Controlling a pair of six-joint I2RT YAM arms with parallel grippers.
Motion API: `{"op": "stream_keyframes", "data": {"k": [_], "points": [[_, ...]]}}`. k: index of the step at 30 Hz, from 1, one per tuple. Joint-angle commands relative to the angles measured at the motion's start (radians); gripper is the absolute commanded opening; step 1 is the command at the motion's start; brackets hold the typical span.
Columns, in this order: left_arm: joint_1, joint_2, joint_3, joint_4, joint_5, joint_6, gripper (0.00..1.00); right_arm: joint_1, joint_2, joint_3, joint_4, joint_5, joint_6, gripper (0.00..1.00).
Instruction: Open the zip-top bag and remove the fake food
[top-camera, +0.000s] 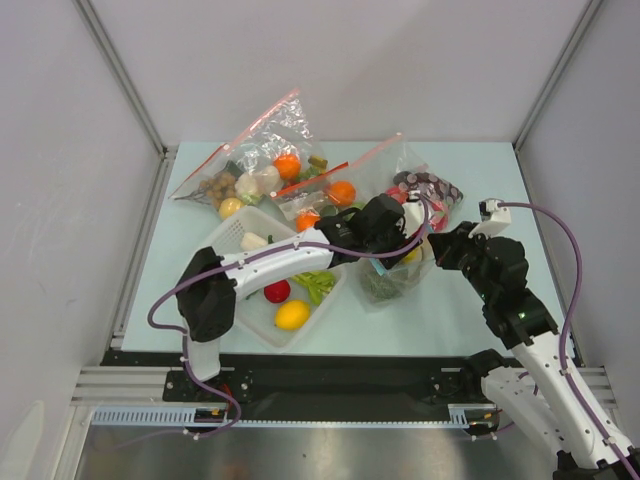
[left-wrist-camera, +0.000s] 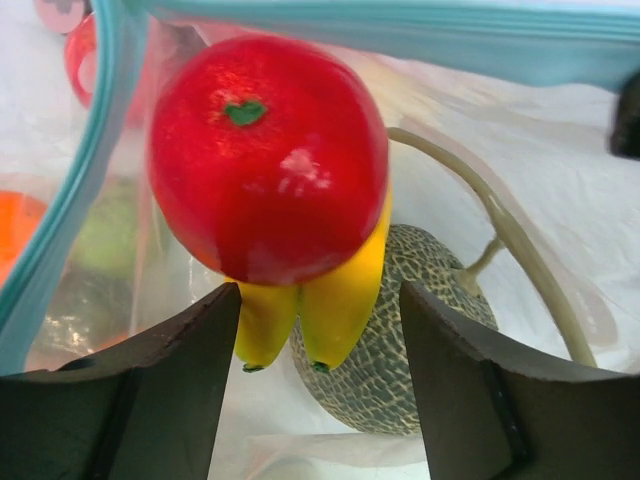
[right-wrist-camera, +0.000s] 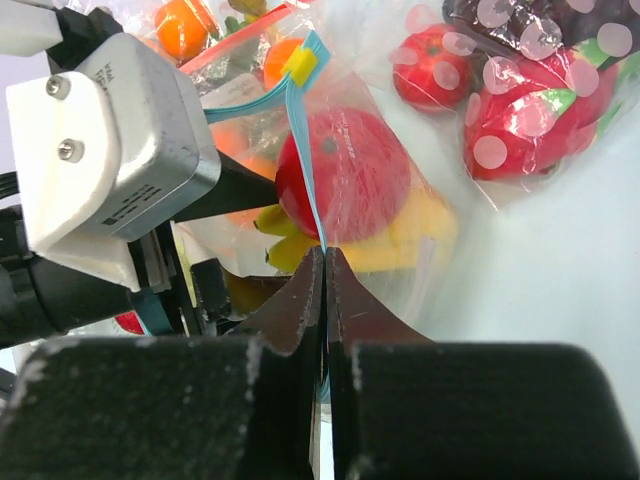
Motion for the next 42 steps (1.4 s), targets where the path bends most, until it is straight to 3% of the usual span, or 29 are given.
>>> {"op": "stream_keyframes", "data": {"k": [1,9,15,22,25,26,29,32,38,42], "points": [[0.002,0.022,0.006,-0.02,-0.055,0.006,0.72,0.003,-0.013,0.006,0.046,-0.01,-0.011,0.0],[-0.013,0.05,0.009,-0.06,-0.17,0.046,0.74,0.003,-0.003,-0.002,0.063,-0.024,-0.013,0.0],[-0.025,-0.04,-0.136,0.108,-0.219,0.072,0.82,-0.002,0.003,-0.003,0.066,-0.025,-0.013,0.0],[-0.025,0.005,-0.118,0.069,-0.248,0.084,0.85,-0.005,0.001,-0.01,0.069,-0.025,-0.011,0.0],[-0.025,0.019,-0.123,0.066,-0.239,0.079,0.74,-0.006,-0.003,-0.01,0.064,-0.025,-0.014,0.0],[-0.025,0.022,-0.123,0.061,-0.24,0.082,0.61,-0.006,-0.003,-0.008,0.061,-0.025,-0.014,0.0],[-0.027,0.022,-0.123,0.043,-0.256,0.086,0.38,-0.011,-0.007,-0.008,0.058,-0.025,-0.014,0.0],[-0.027,0.001,-0.126,0.035,-0.257,0.086,0.23,-0.012,-0.01,-0.011,0.06,-0.025,-0.014,0.0],[-0.036,-0.056,-0.118,0.021,-0.251,0.086,0.05,-0.012,0.001,-0.017,0.067,-0.025,-0.011,0.0],[-0.047,-0.079,-0.085,-0.01,-0.262,0.09,0.0,-0.014,0.009,-0.028,0.075,-0.025,-0.01,0.0]]}}
